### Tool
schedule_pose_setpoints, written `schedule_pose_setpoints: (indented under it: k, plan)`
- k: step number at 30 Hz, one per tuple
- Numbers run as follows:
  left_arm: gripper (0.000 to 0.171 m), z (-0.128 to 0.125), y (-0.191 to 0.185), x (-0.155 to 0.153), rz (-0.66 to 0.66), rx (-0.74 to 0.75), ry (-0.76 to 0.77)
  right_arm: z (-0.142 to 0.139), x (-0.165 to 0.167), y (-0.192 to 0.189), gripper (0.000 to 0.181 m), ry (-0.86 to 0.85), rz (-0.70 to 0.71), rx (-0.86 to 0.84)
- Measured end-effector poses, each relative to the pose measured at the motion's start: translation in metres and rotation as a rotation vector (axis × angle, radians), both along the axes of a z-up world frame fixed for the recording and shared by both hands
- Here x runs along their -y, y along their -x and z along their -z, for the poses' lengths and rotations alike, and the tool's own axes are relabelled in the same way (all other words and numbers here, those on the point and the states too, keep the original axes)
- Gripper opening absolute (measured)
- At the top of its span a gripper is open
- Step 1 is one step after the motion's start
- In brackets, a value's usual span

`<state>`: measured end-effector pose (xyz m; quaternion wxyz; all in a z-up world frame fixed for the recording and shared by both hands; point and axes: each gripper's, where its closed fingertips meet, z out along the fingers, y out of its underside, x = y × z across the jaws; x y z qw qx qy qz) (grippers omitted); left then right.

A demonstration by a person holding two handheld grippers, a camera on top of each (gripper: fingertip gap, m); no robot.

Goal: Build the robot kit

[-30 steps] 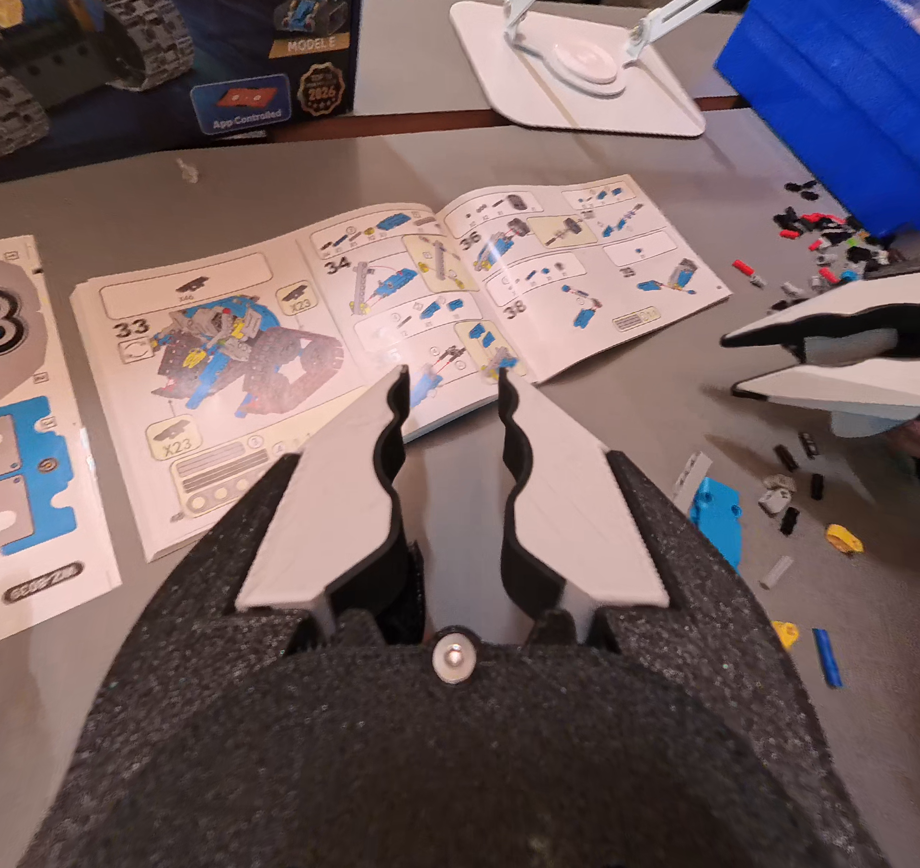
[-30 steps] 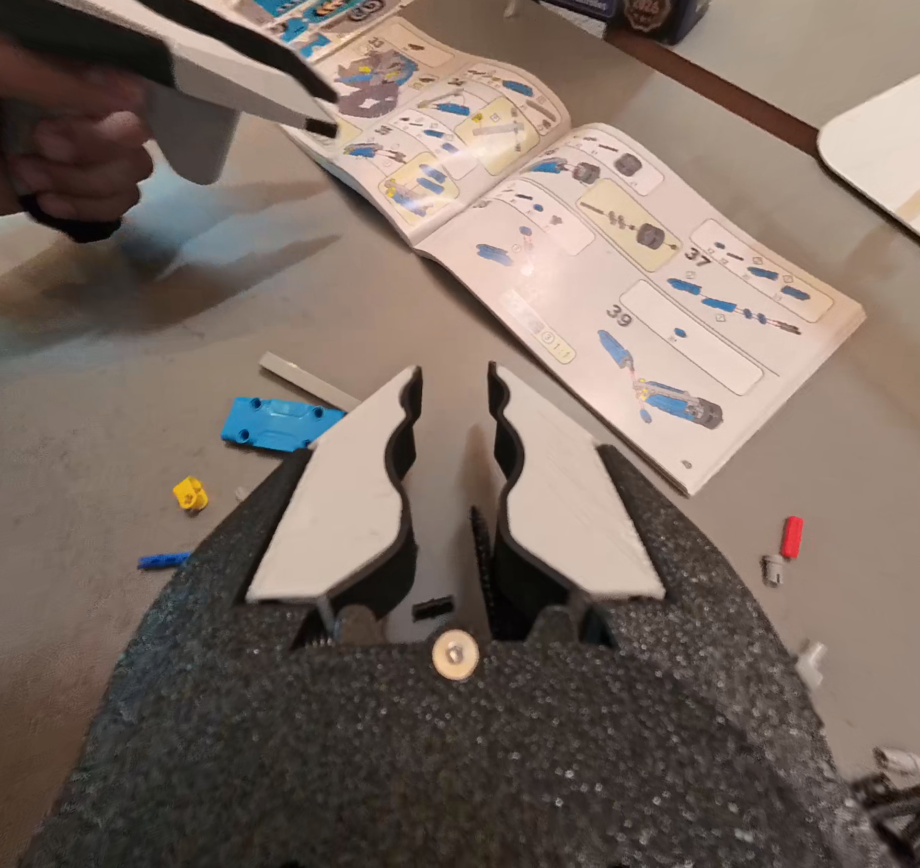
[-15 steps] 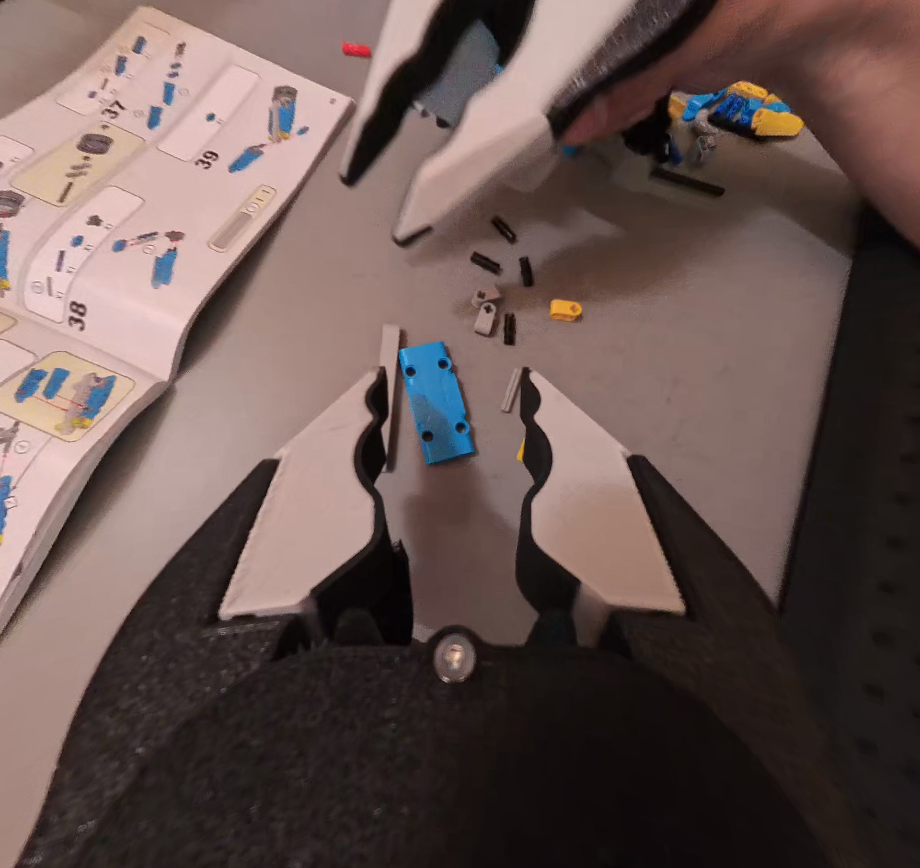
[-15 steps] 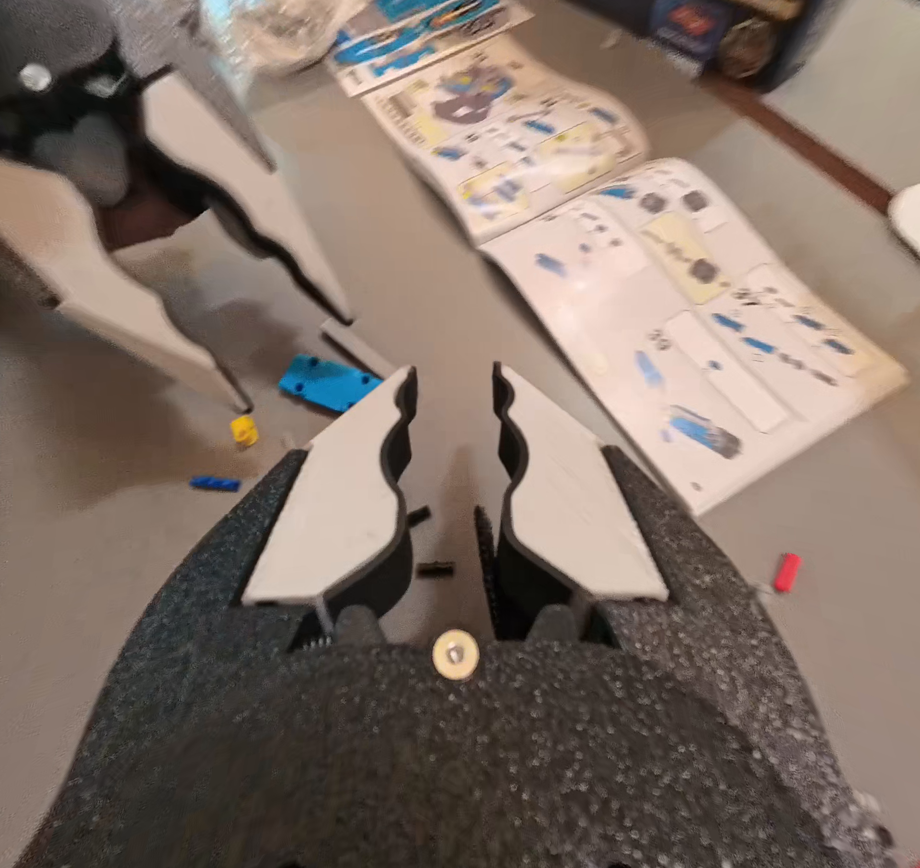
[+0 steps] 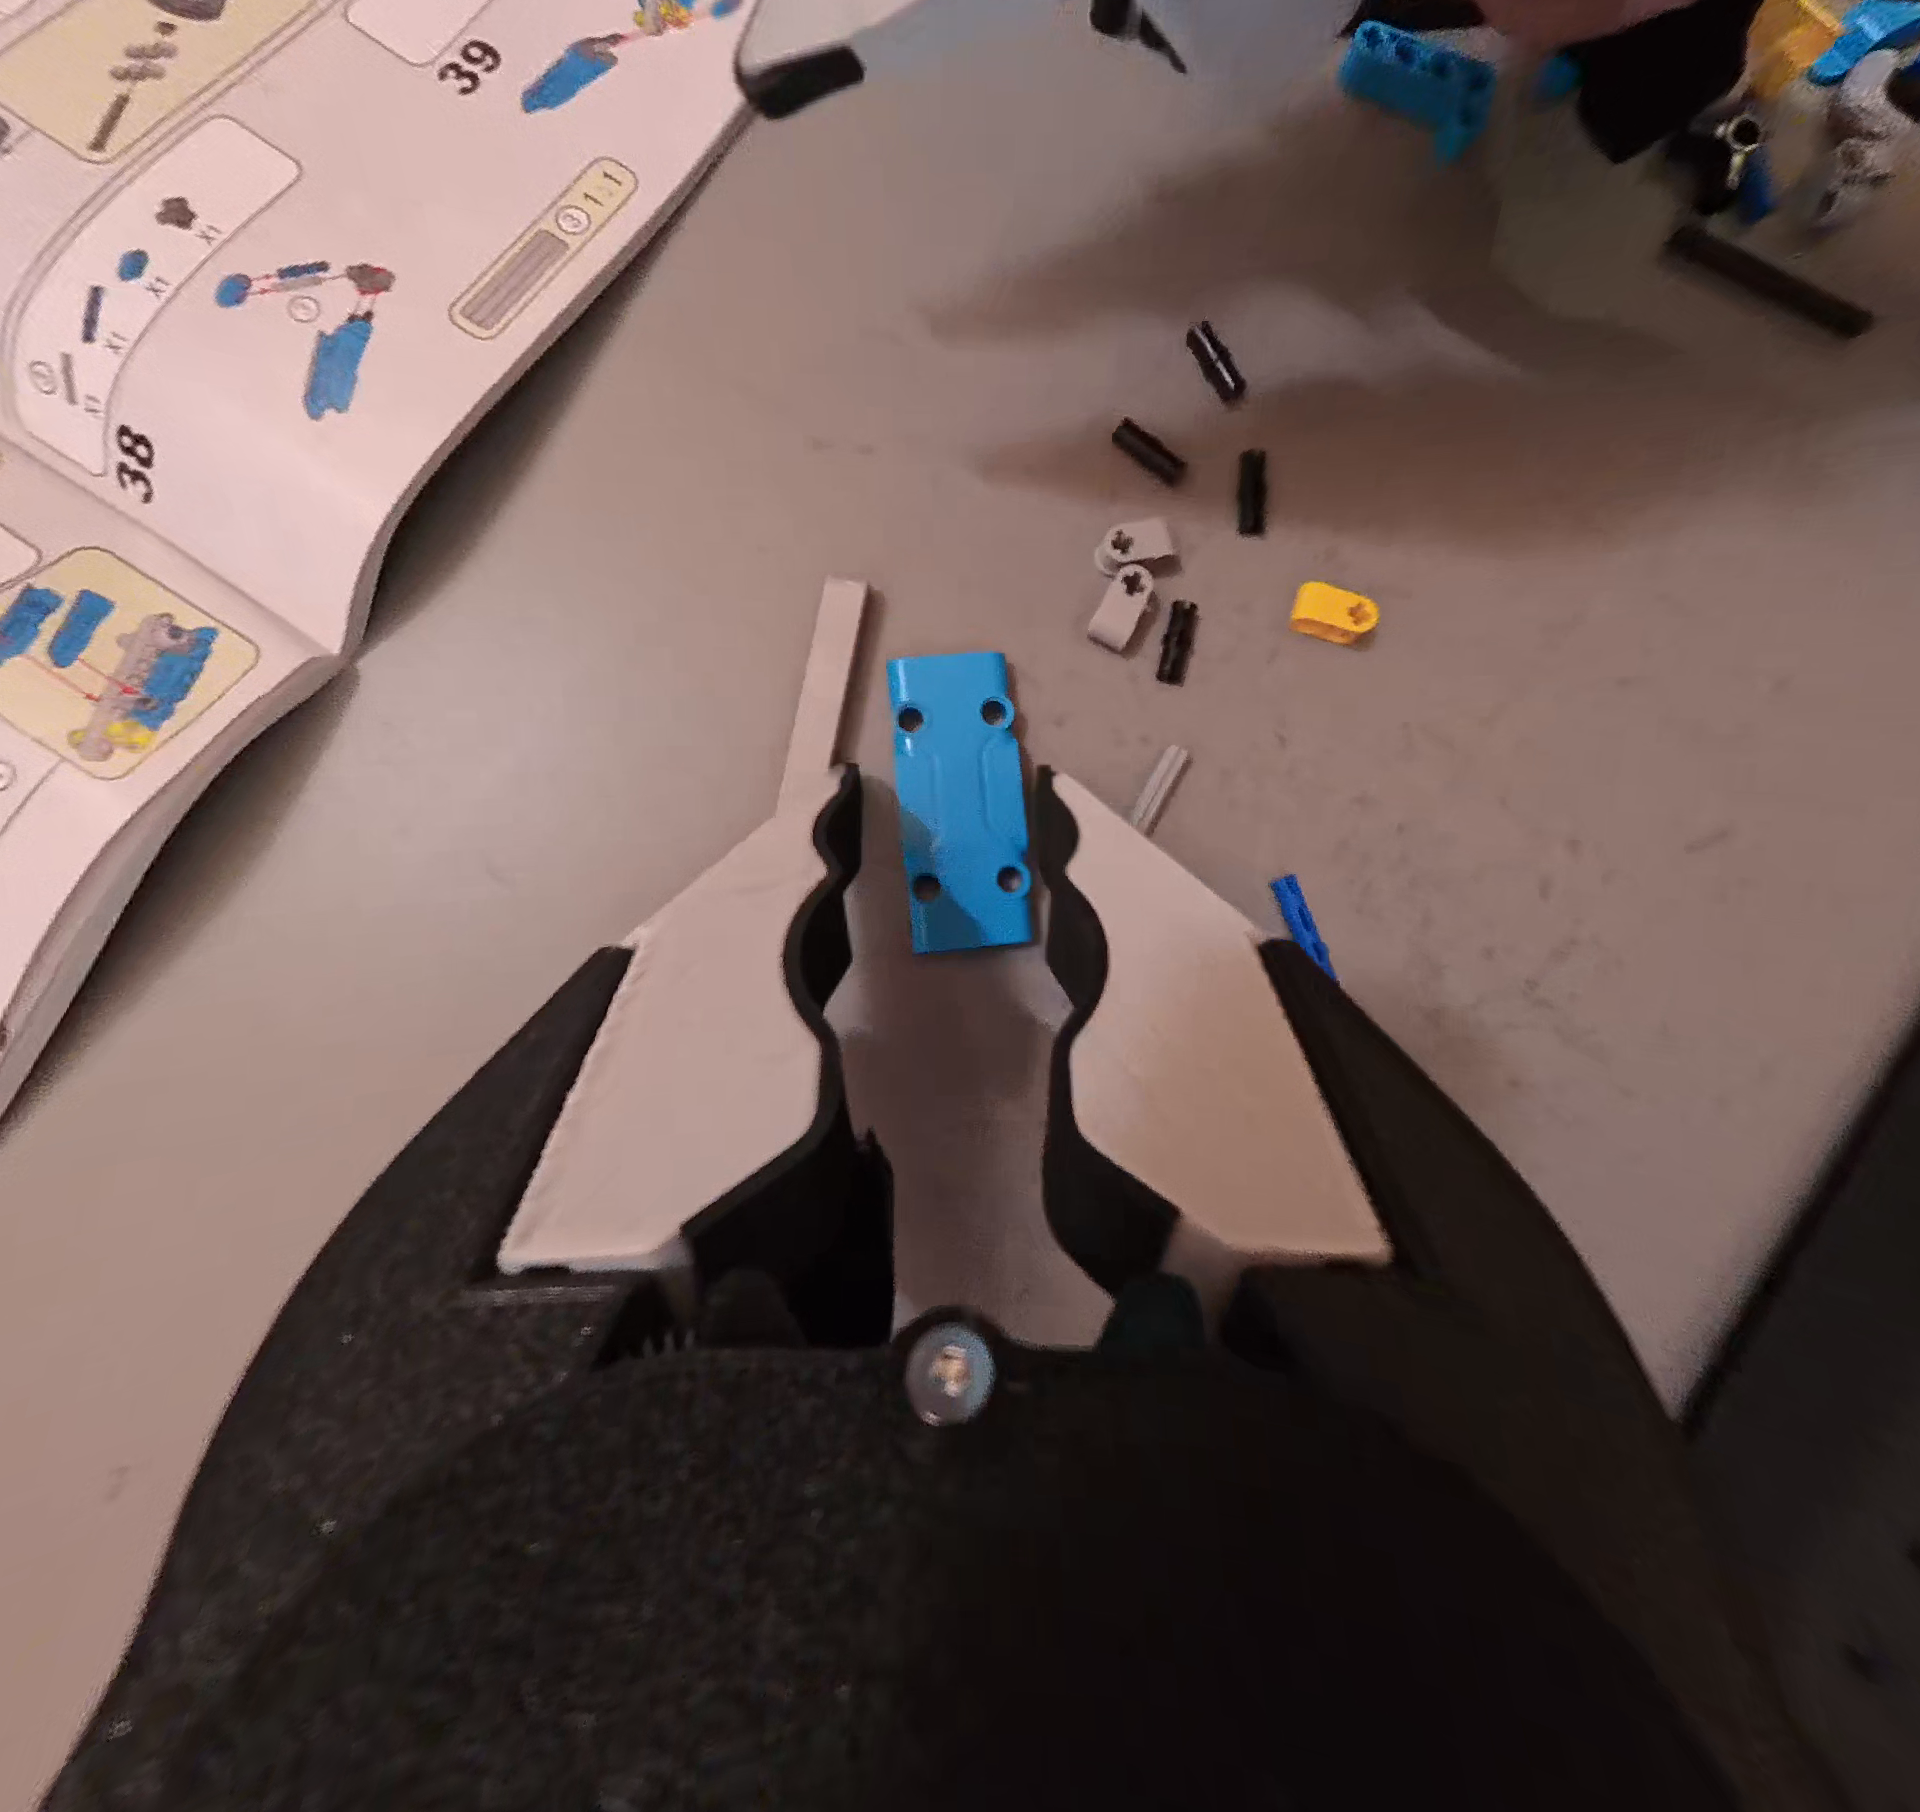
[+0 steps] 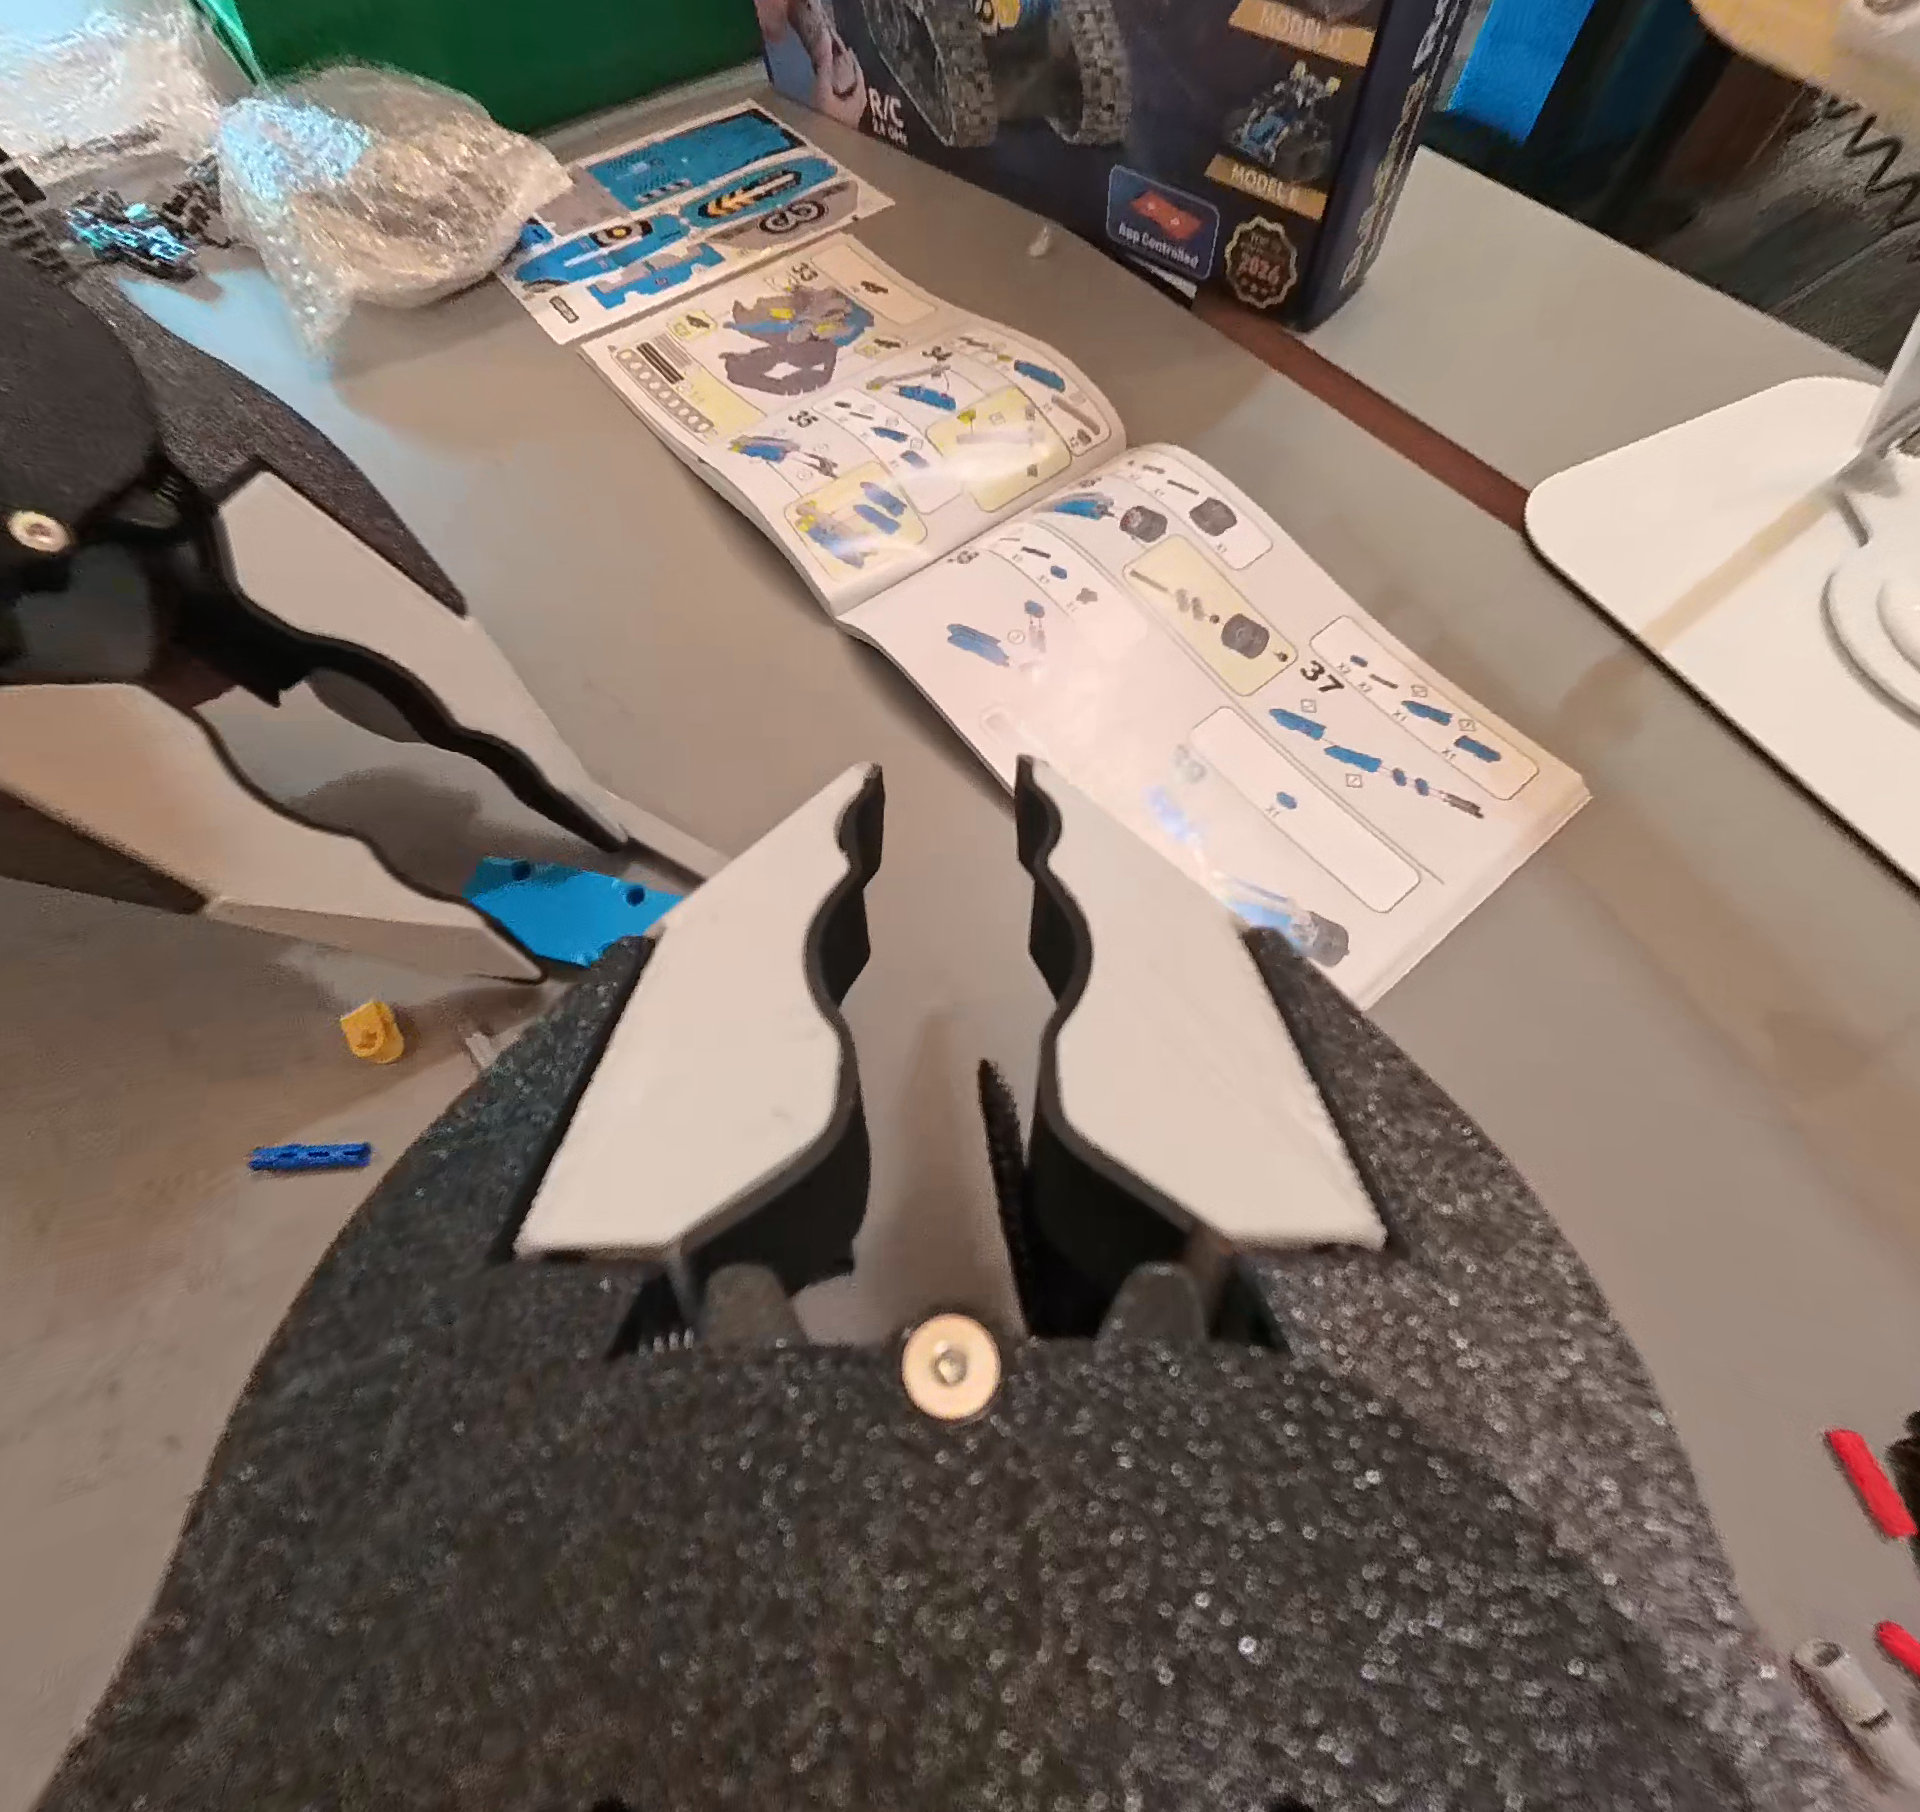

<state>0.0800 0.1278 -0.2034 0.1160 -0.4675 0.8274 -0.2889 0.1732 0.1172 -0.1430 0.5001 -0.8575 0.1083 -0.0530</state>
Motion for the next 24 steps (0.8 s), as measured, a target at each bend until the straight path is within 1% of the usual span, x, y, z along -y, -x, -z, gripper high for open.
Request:
schedule_pose_setpoints:
  k: [2,4,5,6,7,8,9,11,12,13,14,16,19,21,23,24]
  plan:
    - [0.025,0.004,0.000,0.002,0.017,0.012,-0.023,-0.004,0.000,0.001,0.025,-0.010,-0.002,0.006]
    - [0.024,0.004,0.000,0.002,0.055,0.027,-0.047,-0.005,0.000,0.001,0.024,-0.019,-0.003,0.003]
    - [0.024,0.002,-0.002,0.001,0.056,0.036,-0.034,-0.006,0.000,0.001,0.025,-0.027,-0.002,-0.004]
    - [0.024,-0.005,-0.006,-0.001,0.034,0.058,0.015,-0.007,0.000,0.000,0.025,-0.040,-0.002,-0.016]
    - [0.024,-0.018,-0.011,-0.001,0.006,0.080,0.111,-0.009,-0.001,0.001,0.025,-0.064,-0.003,-0.038]
    - [0.024,-0.037,-0.017,-0.001,-0.020,0.113,0.246,-0.013,-0.002,0.002,0.025,-0.098,-0.010,-0.074]
    - [0.024,-0.062,-0.022,-0.003,-0.047,0.162,0.406,-0.018,-0.003,0.005,0.026,-0.137,-0.026,-0.120]
    - [0.024,-0.114,-0.028,-0.015,-0.104,0.242,0.755,-0.031,-0.007,0.016,0.035,-0.224,-0.088,-0.213]
    - [0.024,-0.133,-0.028,-0.023,-0.123,0.265,0.899,-0.039,-0.010,0.028,0.043,-0.270,-0.146,-0.249]
    - [0.024,-0.145,-0.029,-0.031,-0.143,0.289,0.998,-0.048,-0.014,0.040,0.046,-0.307,-0.203,-0.263]
    - [0.024,-0.151,-0.029,-0.036,-0.152,0.306,1.056,-0.055,-0.018,0.051,0.047,-0.340,-0.241,-0.255]
    - [0.024,-0.158,-0.028,-0.034,-0.132,0.325,1.112,-0.065,-0.031,0.075,0.053,-0.385,-0.311,-0.253]
    - [0.024,-0.170,-0.022,-0.021,-0.074,0.402,1.143,-0.061,-0.048,0.098,0.071,-0.365,-0.338,-0.313]
    - [0.024,-0.178,-0.019,-0.015,-0.043,0.465,1.134,-0.059,-0.049,0.106,0.068,-0.362,-0.379,-0.341]
    - [0.024,-0.181,-0.015,-0.012,-0.008,0.489,1.114,-0.066,-0.047,0.102,0.064,-0.417,-0.382,-0.375]
    - [0.024,-0.181,-0.015,-0.013,-0.010,0.494,1.109,-0.073,-0.044,0.100,0.061,-0.458,-0.391,-0.409]
